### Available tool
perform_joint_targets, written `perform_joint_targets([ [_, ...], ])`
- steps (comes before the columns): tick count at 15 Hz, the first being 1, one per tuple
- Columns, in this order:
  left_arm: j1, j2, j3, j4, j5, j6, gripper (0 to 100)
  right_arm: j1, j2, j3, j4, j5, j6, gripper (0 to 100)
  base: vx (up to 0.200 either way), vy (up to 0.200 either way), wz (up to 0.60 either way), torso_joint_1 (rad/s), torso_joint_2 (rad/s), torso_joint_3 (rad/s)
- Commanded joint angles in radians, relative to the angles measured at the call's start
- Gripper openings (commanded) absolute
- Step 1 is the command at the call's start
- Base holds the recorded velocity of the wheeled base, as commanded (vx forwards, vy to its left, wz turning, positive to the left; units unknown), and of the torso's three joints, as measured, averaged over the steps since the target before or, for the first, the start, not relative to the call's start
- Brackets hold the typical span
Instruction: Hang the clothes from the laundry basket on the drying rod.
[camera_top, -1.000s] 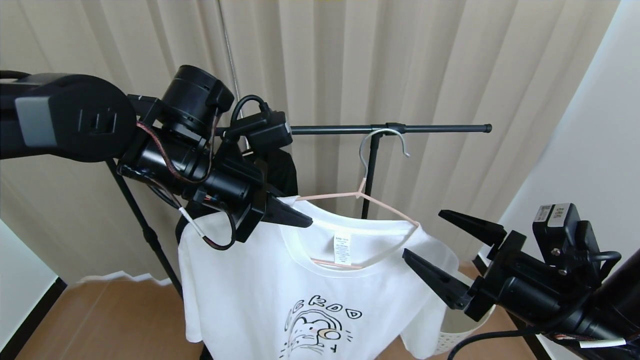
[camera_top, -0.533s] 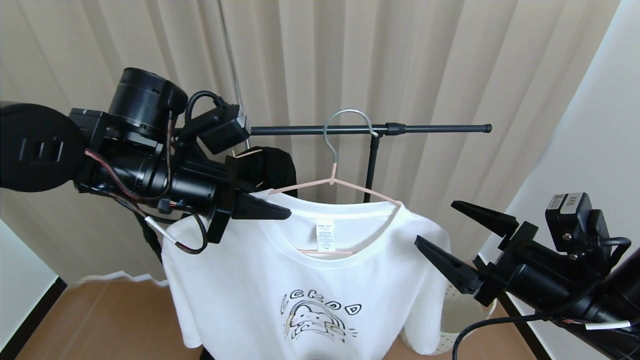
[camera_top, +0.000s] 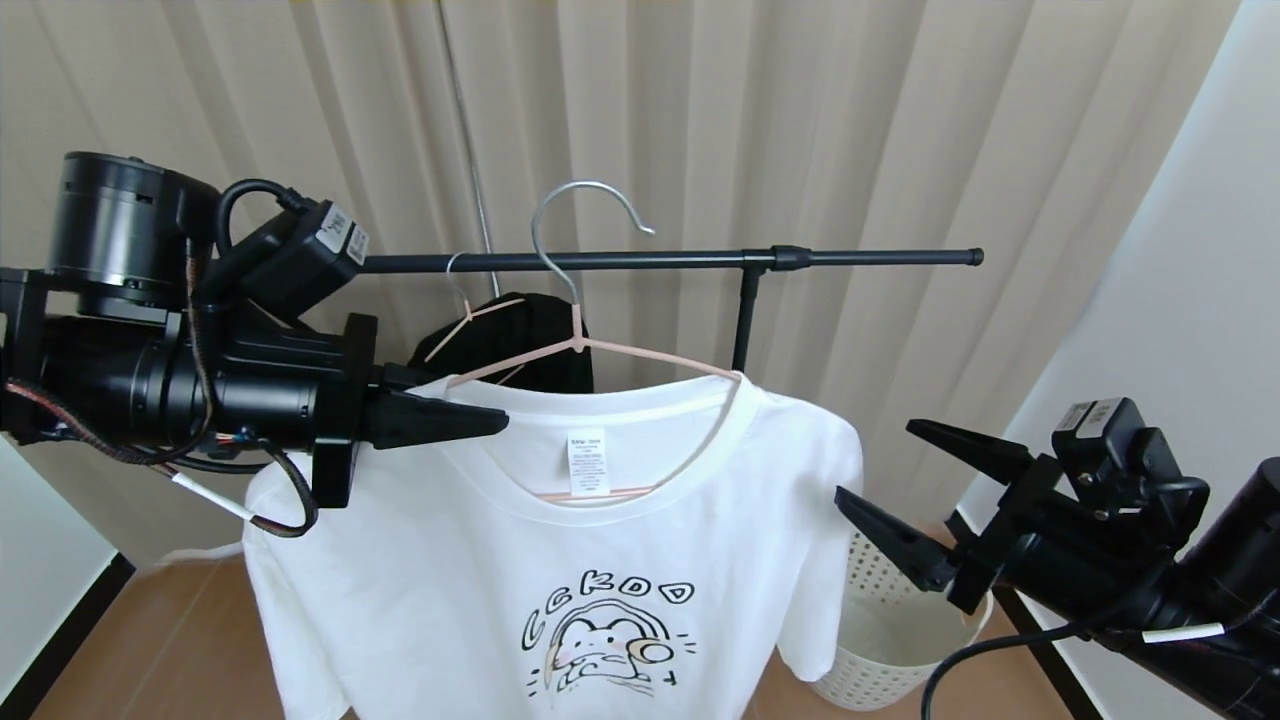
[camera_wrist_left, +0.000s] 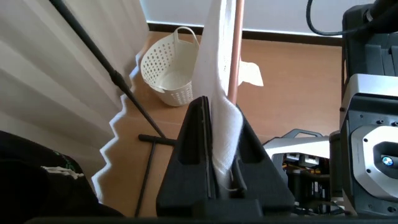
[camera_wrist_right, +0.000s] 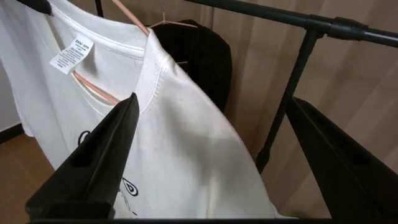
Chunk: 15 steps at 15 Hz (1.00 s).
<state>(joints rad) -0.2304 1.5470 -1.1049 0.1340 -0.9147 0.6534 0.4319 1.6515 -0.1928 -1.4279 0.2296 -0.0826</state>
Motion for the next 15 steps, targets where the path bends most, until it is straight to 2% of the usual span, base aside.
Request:
perform_joint_targets([
  [1,0.020,-0.039,0.050,-0.033,-0.009,0.000,0,-0.015,0.024,0.001,0.004,-0.001,-0.005,100,0.000,0.000,0.00,0.000,0.00,0.000],
  [3,0.022,-0.042,0.074,-0.063,-0.010,0.000,0,-0.033,0.060,0.006,0.004,0.001,-0.049,100,0.000,0.000,0.00,0.000,0.00,0.000],
  [8,0.022,-0.059,0.083,-0.067,-0.010,0.000,0,-0.074,0.139,0.030,0.001,0.002,-0.132,100,0.000,0.000,0.00,0.000,0.00,0.000],
  [15,0.019,-0.062,0.085,-0.068,-0.010,0.000,0,-0.056,0.266,0.027,-0.011,0.008,-0.143,100,0.000,0.000,0.00,0.000,0.00,0.000],
])
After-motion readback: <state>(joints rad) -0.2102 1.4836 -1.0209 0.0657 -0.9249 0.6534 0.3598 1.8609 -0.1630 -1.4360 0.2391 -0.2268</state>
